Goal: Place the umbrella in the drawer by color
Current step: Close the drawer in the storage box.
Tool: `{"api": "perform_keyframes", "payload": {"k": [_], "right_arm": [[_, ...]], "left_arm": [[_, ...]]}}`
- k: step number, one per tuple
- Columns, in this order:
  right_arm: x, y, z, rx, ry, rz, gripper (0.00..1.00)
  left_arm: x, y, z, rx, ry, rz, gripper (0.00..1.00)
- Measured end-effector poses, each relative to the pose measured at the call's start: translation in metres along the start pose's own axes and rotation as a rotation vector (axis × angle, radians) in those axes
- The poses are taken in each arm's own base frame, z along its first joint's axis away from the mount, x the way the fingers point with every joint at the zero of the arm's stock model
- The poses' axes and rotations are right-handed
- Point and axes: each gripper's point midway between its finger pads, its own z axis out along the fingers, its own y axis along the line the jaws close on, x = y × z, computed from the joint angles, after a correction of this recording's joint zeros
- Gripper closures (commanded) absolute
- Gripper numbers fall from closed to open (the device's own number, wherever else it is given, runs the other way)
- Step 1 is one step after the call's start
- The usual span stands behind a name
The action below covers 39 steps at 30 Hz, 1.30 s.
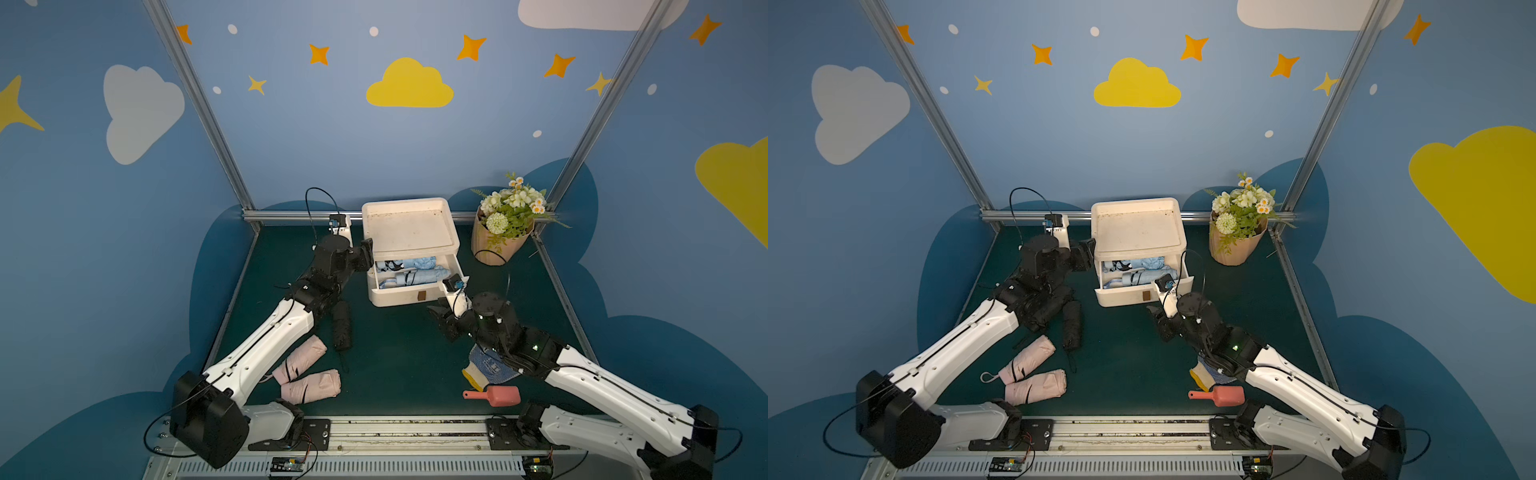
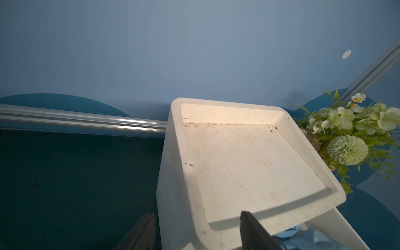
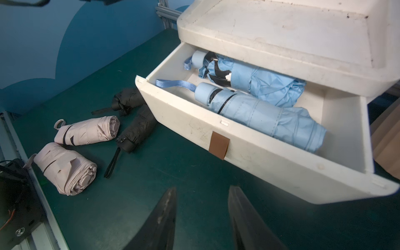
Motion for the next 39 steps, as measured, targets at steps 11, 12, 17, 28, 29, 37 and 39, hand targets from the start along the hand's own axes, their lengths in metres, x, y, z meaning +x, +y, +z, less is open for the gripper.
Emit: {"api": "perform_keyframes", "payload": {"k": [11,12,17,28,29,37,39], "right_arm": [[0.012,0.005,0.015,-0.022,0.008,0.153,0.56],[0.013,0.005,0.017,-0.021,0.013,0.162,0.56],[0.019,0.004,0.024,-0.007,0.036,0.228,0.56],[0.051,-0.014,0.064,0.135,0.113,0.370,0.59],[0.052,-0.014,0.067,0.141,0.114,0.374,0.59],[0.052,-0.010,0.075,0.128,0.126,0.401,0.59],[0.051,-0.009,0.075,0.123,0.122,0.406,0.59]], "left_arm": [[0.003,-0.003,0.072,-0.031,0.080,0.051,0.48],[0.007,-0.002,0.077,-0.039,0.089,0.063,0.50],[0.018,0.008,0.090,-0.085,0.111,0.101,0.59],[0.018,0.009,0.090,-0.113,0.095,0.028,0.78],[0.018,0.008,0.090,-0.113,0.094,0.030,0.79],[0.020,0.004,0.088,-0.134,0.089,0.029,0.95],[0.021,0.004,0.087,-0.139,0.089,0.021,0.97]]}}
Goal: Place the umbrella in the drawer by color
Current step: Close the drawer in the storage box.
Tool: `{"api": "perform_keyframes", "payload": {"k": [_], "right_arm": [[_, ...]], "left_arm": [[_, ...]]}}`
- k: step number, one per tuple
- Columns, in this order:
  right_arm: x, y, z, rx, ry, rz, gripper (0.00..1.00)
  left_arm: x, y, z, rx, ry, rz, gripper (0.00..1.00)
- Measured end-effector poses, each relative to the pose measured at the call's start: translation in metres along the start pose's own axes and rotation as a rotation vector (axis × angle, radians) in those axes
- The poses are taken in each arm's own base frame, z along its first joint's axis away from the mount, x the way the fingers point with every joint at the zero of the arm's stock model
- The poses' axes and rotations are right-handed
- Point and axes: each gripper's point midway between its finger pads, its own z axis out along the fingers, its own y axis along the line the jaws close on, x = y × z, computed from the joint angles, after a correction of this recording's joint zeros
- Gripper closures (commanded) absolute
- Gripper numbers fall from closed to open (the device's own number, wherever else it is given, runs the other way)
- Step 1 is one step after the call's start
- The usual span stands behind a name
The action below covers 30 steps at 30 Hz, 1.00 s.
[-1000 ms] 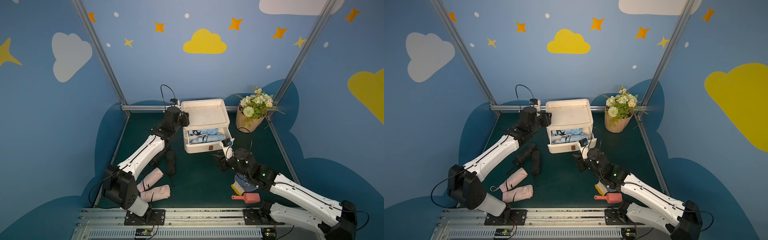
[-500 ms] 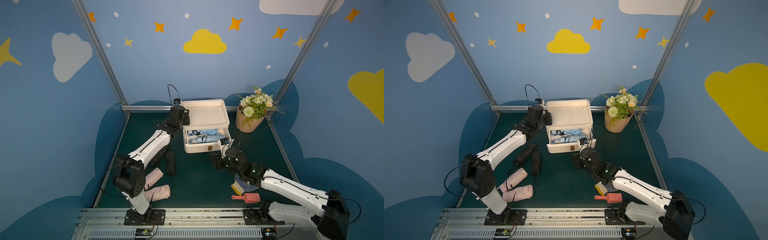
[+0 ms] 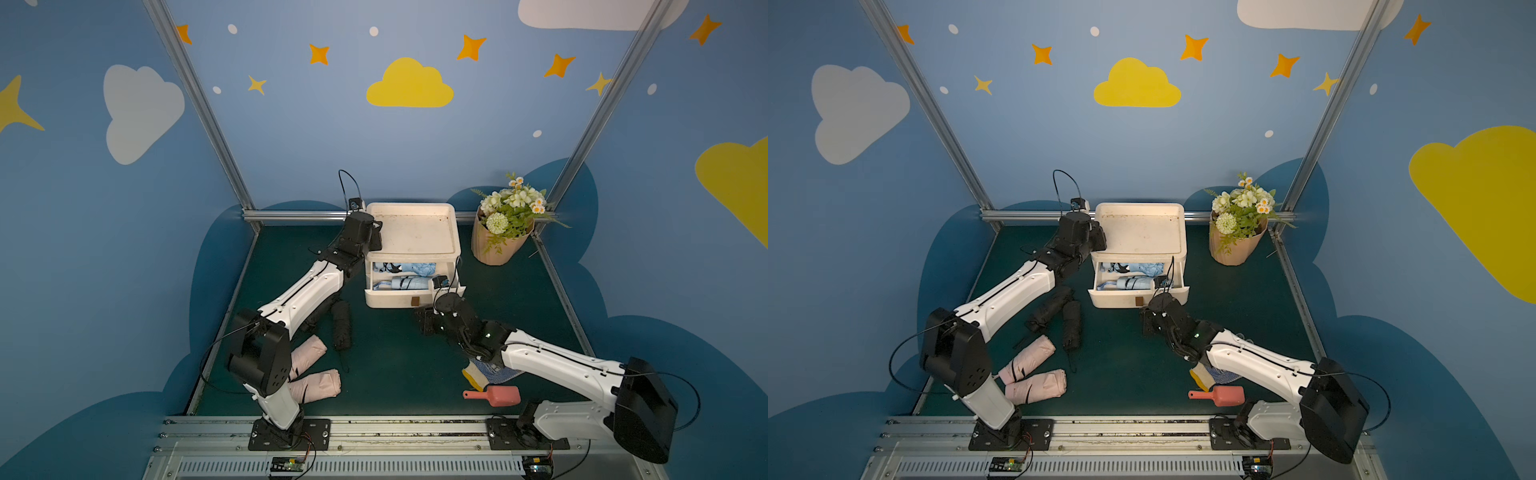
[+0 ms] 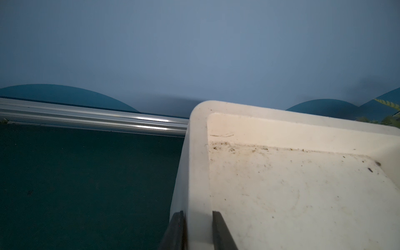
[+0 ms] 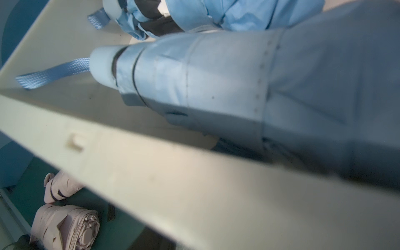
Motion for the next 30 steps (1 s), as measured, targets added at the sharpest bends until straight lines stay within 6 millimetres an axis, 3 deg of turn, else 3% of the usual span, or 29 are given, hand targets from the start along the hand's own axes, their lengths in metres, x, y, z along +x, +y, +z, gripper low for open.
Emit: {"api": "perform_keyframes", "payload": {"k": [8,16,20,25,30], "right_arm": [[-0.014,0.004,-0.007,-0.013,-0.053,0.003,0.60],[-0.066,0.011,-0.016,-0.006,-0.216,-0.039,0.61],[-0.082,0.007,-0.008,0.021,-0.261,-0.066,0.61],[-0.088,-0.003,0.009,0.049,-0.266,-0.092,0.61],[-0.075,-0.003,0.026,0.042,-0.219,-0.125,0.61]], "left_arm": [[0.005,-0.002,-0.008,-0.021,0.017,-0.023,0.97],[0.012,-0.003,-0.028,-0.020,0.020,-0.051,0.97],[0.016,-0.005,-0.033,-0.011,0.026,-0.058,0.97],[0.018,-0.007,-0.036,0.001,0.030,-0.072,0.97],[0.019,-0.007,-0.035,0.006,0.025,-0.096,0.97]]}}
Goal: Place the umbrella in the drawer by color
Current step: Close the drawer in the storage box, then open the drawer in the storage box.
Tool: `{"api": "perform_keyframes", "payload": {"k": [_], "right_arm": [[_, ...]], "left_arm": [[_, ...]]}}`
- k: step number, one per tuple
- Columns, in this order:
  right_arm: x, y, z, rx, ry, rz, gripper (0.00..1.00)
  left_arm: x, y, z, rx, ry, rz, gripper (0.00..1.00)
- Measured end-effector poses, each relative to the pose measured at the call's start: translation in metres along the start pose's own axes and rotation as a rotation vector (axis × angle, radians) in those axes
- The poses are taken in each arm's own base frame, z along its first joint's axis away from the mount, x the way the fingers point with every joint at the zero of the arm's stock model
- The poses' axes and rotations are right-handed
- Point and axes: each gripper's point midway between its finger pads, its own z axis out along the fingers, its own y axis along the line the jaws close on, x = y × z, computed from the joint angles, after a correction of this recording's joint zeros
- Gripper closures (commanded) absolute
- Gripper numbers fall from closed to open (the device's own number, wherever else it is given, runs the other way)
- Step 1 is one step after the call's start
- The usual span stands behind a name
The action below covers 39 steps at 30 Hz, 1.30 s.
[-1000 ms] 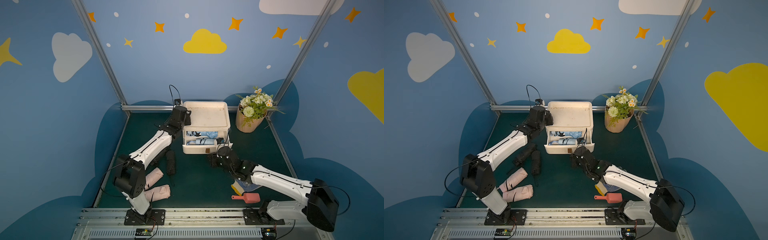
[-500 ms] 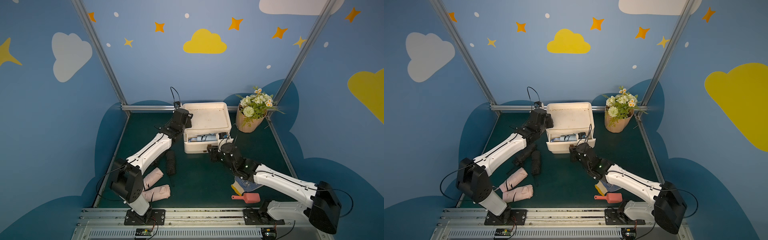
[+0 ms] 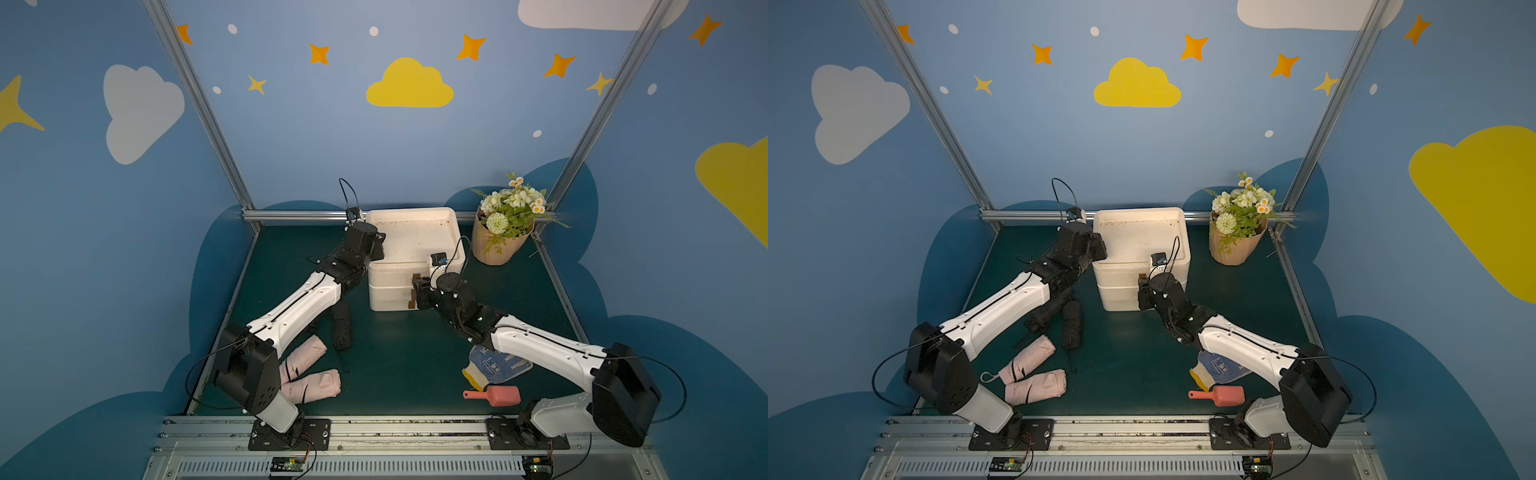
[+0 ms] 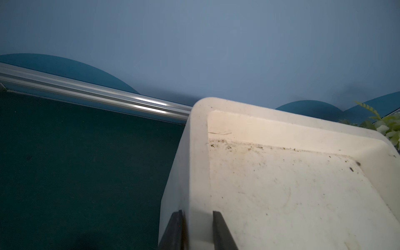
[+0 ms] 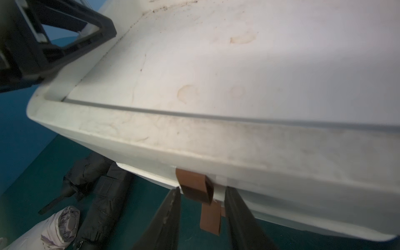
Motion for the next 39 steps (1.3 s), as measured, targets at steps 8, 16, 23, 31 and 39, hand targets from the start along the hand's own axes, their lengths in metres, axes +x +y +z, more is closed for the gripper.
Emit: {"api": "perform_keyframes", "payload": {"k": [8,16,23,31,39], "right_arm": [[0.005,0.004,0.003,-0.027,0.012,-0.012,0.59],[0.025,-0.016,-0.022,-0.047,0.016,0.068,0.57],[0.070,-0.023,-0.029,-0.090,0.088,0.144,0.57],[0.080,-0.011,-0.006,-0.144,0.083,0.180,0.53],[0.080,-0.011,0.007,-0.135,0.069,0.190,0.55]], "left_arm": [[0.001,0.005,-0.003,-0.017,-0.003,-0.047,0.97],[0.004,0.007,-0.005,-0.032,0.021,-0.065,0.97],[0.004,0.006,-0.005,-0.030,0.023,-0.074,0.97],[0.005,0.006,-0.005,-0.030,0.025,-0.082,0.97],[0.005,0.006,-0.006,-0.025,0.025,-0.086,0.97]]}}
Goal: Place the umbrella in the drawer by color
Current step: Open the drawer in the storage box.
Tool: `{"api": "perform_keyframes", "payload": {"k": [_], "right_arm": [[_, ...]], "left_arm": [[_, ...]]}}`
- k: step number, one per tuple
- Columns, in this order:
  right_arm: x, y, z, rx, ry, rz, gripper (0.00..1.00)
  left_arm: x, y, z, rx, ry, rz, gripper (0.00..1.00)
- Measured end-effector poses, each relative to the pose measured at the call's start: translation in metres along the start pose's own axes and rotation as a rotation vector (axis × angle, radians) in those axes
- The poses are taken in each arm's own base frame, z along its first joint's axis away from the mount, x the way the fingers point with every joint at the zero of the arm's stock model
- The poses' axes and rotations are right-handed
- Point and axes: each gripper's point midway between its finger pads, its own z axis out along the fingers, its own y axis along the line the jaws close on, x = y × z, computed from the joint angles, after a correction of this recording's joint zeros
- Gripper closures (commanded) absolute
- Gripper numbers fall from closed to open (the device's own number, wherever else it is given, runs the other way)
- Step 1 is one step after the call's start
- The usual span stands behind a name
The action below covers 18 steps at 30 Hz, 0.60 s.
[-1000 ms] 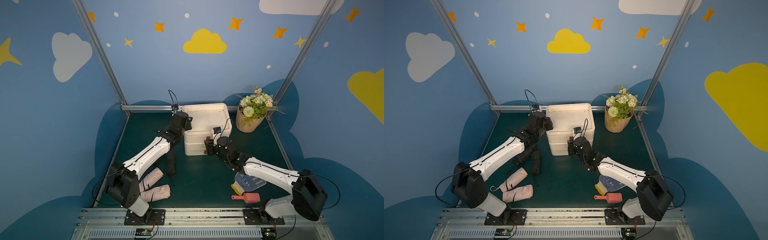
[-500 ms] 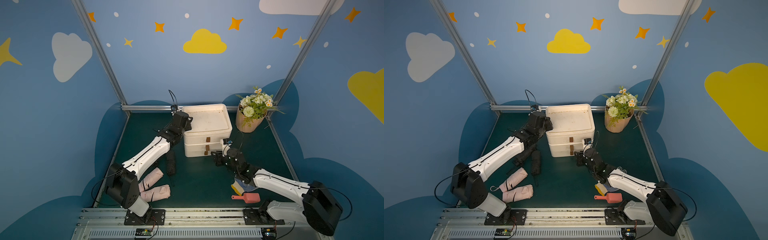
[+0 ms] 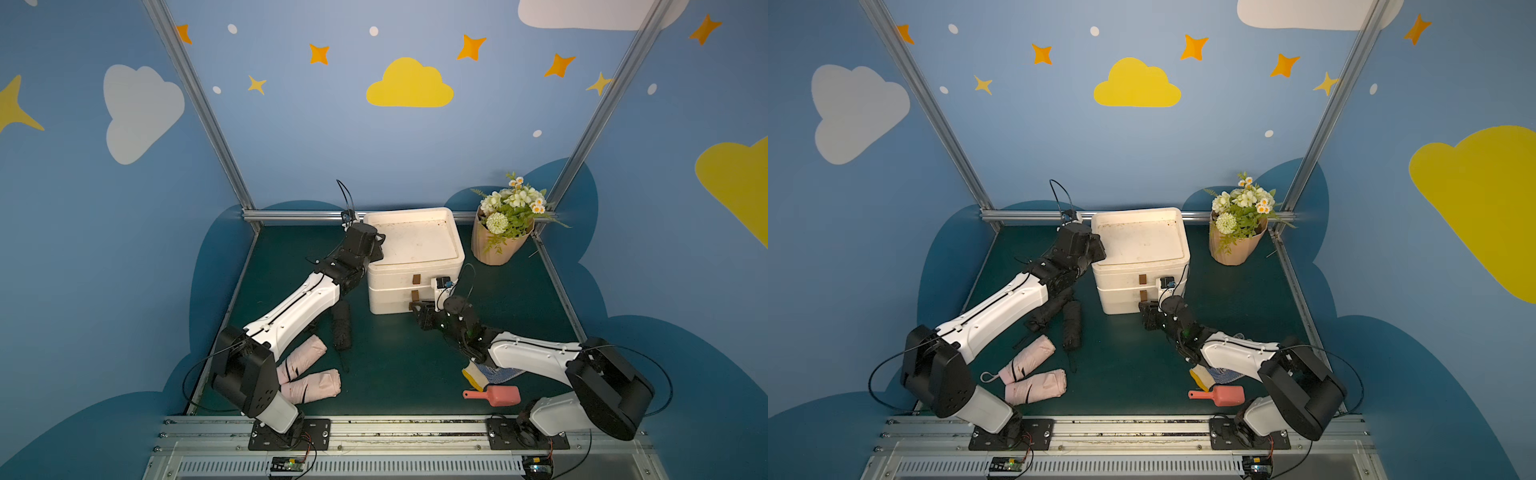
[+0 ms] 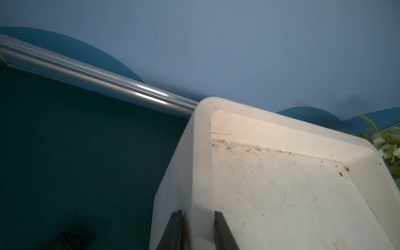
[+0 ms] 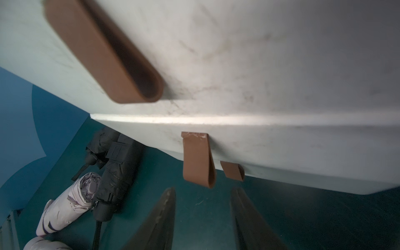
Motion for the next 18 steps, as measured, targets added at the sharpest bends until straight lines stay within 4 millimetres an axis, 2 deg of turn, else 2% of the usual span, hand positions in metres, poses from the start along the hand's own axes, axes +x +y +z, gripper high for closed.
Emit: {"api": "perform_keyframes", "payload": {"k": [6,12,13,18], "right_arm": [[-0.004,-0.001,0.009,0.003,-0.028,0.010,0.63],[-0.012,0.001,0.011,-0.010,-0.060,0.006,0.97],[-0.014,0.001,0.011,-0.012,-0.069,0.006,1.00],[-0.016,0.003,0.010,-0.022,-0.071,0.004,1.00]], "left_arm": [[0.000,0.000,0.000,0.002,0.000,-0.004,0.97],[0.000,0.000,0.000,0.002,-0.001,-0.004,0.97],[0.000,0.000,0.000,0.002,-0.001,-0.004,0.97],[0.000,0.000,0.000,0.004,-0.004,-0.007,0.97]]}}
